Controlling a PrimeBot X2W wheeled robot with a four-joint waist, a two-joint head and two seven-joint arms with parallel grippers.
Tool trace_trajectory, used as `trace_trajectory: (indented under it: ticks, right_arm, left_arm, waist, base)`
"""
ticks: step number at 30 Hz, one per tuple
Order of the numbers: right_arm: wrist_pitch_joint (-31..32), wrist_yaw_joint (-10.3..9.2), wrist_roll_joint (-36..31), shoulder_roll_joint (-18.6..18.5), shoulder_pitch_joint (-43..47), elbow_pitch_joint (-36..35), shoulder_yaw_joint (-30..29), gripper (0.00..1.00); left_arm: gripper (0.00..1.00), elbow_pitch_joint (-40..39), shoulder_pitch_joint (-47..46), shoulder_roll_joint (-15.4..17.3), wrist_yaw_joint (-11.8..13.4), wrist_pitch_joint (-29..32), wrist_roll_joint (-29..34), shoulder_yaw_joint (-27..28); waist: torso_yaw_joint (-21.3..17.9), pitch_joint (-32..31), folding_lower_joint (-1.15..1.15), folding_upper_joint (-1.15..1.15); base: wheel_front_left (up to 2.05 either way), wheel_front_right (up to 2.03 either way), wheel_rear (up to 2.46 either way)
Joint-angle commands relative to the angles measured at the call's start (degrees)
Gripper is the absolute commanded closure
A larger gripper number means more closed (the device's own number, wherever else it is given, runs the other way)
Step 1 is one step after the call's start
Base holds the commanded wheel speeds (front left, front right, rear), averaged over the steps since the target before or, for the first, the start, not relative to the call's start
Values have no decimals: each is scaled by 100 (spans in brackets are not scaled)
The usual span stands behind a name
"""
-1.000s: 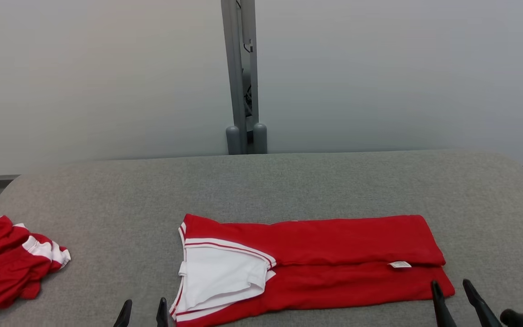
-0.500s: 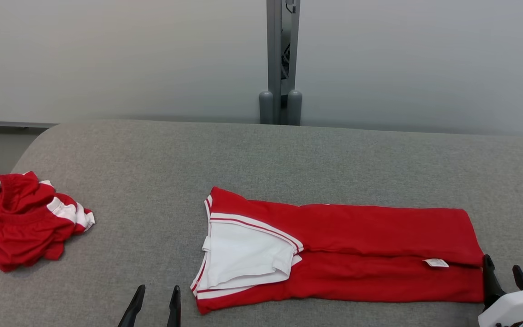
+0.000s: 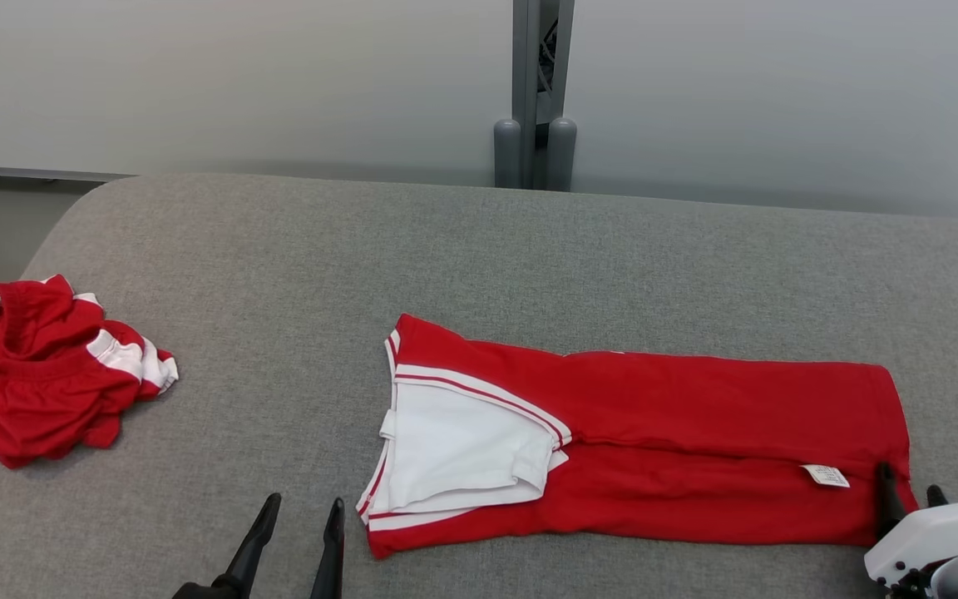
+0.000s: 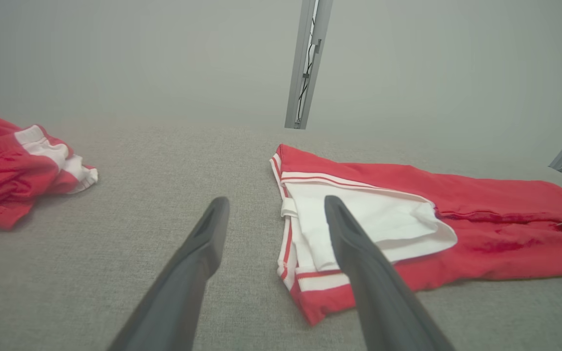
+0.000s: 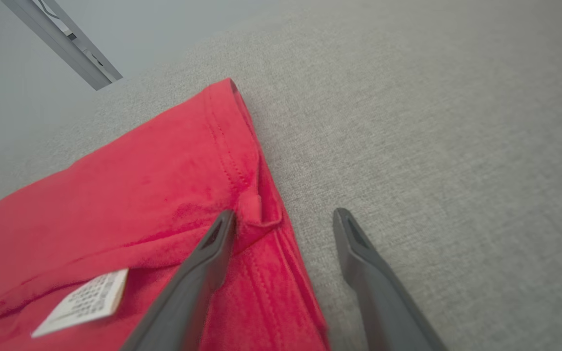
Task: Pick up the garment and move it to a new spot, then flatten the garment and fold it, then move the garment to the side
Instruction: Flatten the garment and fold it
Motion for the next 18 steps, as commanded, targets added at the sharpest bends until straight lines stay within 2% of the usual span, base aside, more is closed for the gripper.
trace_trajectory:
  ticks: [1,2,3,4,5,6,7,11,18]
  right_arm:
    - [13,-2,17,2,-42,101,31,0]
    - [81,-2,25,13,-71,210,57,3]
    - [130,-2,44,31,-104,301,76,18]
    - [163,-2,70,45,-131,382,86,52]
    - [210,-2,83,61,-155,462,104,67]
    - [260,-3,99,75,-176,533,126,95]
    - [292,-7,108,82,-187,589,156,100]
    - [198,-7,141,25,-215,624,279,100]
    - [-81,-8,297,-390,-254,396,323,100]
  left_arm:
    - [0,1,-91,19,-31,-23,27,19]
    - [0,9,-92,19,-45,-23,35,32]
    - [0,15,-99,20,-58,-23,44,49]
    - [0,19,-109,20,-68,-23,56,65]
    - [0,25,-117,20,-79,-23,70,79]
    - [0,26,-123,19,-92,-23,75,92]
    - [0,30,-126,19,-91,-23,76,107]
    - [0,35,-137,19,-95,-23,72,142]
    - [0,19,-73,19,-83,-23,82,199]
  waist:
    - [3,10,0,0]
    - [6,13,0,0]
    - [10,18,0,0]
    - [16,21,0,0]
    - [24,20,0,0]
    - [32,17,0,0]
    - [37,11,0,0]
    - [41,-42,0,0]
    - [-43,-188,0,0]
  base:
    - [0,0,0]
    - [0,0,0]
    - [0,0,0]
    - [0,0,0]
    - [0,0,0]
    - [0,0,0]
    - [0,0,0]
    - [0,0,0]
    - [0,0,0]
